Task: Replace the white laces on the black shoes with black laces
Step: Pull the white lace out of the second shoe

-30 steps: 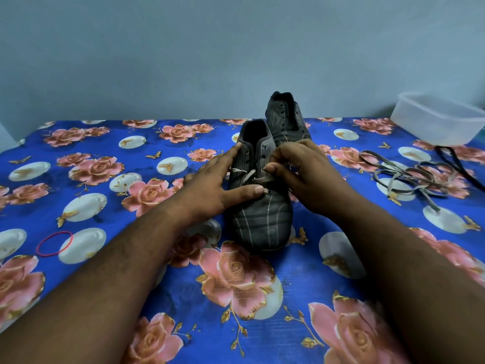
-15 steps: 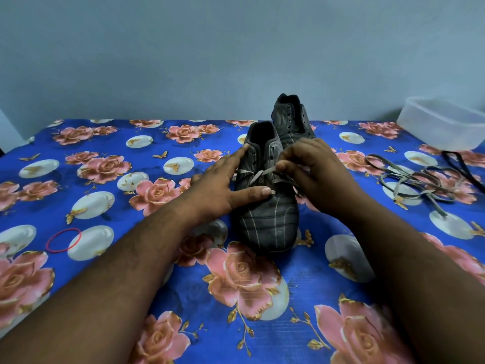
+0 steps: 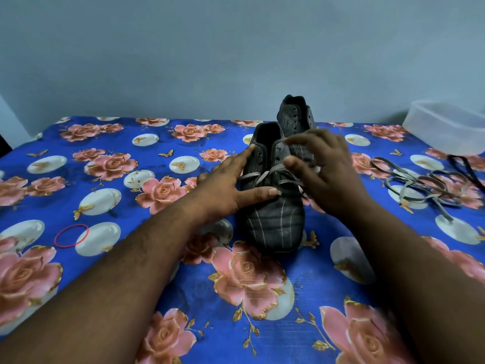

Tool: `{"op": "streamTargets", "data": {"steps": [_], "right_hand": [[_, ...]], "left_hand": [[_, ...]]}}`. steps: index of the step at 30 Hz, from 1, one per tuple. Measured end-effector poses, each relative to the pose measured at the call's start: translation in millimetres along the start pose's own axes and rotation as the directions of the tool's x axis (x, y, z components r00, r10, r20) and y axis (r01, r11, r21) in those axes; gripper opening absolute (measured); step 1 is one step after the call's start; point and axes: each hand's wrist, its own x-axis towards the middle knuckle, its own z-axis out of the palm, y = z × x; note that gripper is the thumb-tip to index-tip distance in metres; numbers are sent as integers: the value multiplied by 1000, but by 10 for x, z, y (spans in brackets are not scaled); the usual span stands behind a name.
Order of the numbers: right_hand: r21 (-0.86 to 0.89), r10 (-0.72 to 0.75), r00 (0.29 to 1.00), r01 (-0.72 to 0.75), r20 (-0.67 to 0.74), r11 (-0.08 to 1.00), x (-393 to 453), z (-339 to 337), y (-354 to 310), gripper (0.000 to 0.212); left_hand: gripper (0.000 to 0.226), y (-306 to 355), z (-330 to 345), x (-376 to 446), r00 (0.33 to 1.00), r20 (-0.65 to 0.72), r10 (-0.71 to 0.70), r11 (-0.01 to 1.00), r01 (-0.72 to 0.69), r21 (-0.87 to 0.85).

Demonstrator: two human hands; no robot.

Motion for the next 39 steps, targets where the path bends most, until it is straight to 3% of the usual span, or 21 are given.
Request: {"op": "streamTargets", "data": {"steps": [4, 7, 10, 12, 15, 18, 24, 27, 29, 31, 33, 37, 39], "right_hand": [[-74, -108, 991, 114, 74, 991, -18, 84, -72, 31], [21, -96, 995, 96, 36, 995, -6, 103, -34, 26], [264, 57, 989, -19, -135, 964, 44, 13, -8, 15], [307, 153, 968, -86, -201, 948, 59, -34, 2, 9], [176, 154, 973, -123, -170, 977, 40, -10, 3, 6], [93, 127, 990, -121, -59, 988, -2, 7, -58, 22], [-34, -54, 995, 57, 85, 998, -16, 64, -97, 30], [117, -77, 976, 54, 203, 992, 2, 75, -62, 17], [278, -56, 950, -33, 307, 960, 17, 50, -63, 16], [493, -42, 911, -184, 411, 850, -3, -19, -107, 17], [597, -20, 897, -278, 442, 753, -11, -87, -183, 17], [715, 201, 948, -317, 245, 623, 22, -173, -215, 10], [677, 297, 950, -282, 98, 679, 54, -214, -138, 10]], "left_hand": [[126, -6, 2, 4, 1000, -1, 1, 1000, -1, 4], [122, 1, 7, 9, 1000, -2, 2, 1000, -2, 7], [122, -17, 11, 17, 1000, 0, 6, 1000, -6, -11], [123, -32, 9, 23, 1000, -1, 10, 1000, -10, -15], [125, -31, 5, 25, 1000, -2, 18, 1000, -18, -7], [124, -30, 8, 22, 1000, -2, 11, 1000, -11, -13], [121, -20, 7, 13, 1000, 5, -1, 1000, 1, -2], [122, -29, 10, 16, 1000, 3, 14, 1000, -14, -10], [120, -51, 11, 29, 1000, 2, 11, 1000, -11, -20], [120, -70, 18, 44, 1000, 7, 14, 999, -13, -42], [122, -84, 24, 49, 1000, 5, 21, 997, -21, -69], [121, -62, 20, 18, 1000, 9, 22, 997, -21, -79], [116, -28, 12, 3, 1000, 0, 18, 1000, -18, -21]]}}
